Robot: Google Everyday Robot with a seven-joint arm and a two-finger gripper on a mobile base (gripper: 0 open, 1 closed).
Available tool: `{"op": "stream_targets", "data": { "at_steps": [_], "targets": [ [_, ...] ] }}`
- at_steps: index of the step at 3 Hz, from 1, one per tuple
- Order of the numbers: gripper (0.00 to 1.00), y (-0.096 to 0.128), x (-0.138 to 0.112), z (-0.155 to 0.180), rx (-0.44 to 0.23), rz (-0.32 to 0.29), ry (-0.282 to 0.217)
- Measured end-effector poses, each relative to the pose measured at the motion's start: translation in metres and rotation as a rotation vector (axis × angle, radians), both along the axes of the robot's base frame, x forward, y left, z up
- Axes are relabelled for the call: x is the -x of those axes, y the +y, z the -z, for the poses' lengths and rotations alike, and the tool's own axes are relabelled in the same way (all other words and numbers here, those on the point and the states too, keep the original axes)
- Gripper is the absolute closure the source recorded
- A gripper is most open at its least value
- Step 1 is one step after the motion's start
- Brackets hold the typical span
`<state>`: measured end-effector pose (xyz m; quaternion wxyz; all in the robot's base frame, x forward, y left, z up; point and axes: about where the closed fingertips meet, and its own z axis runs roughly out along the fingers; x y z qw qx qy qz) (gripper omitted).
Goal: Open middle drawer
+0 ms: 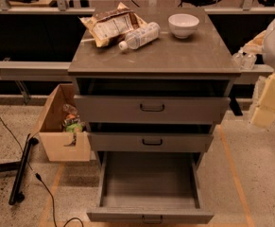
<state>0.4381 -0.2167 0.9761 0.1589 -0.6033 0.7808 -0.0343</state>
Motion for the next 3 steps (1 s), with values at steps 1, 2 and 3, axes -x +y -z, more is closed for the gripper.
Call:
{"op": "stream_targets", "data": {
  "at_steps": [1, 2, 3],
  "targets": [
    [0.0, 0.0, 0.0, 0.0, 0.0, 0.0, 0.0],
    [0.0, 0.003, -0.005, 0.017, -0.021, 0.001, -0.023],
    [0.0, 0.017, -0.013, 0.09, -0.079, -0.059, -0.004]
  ]
}}
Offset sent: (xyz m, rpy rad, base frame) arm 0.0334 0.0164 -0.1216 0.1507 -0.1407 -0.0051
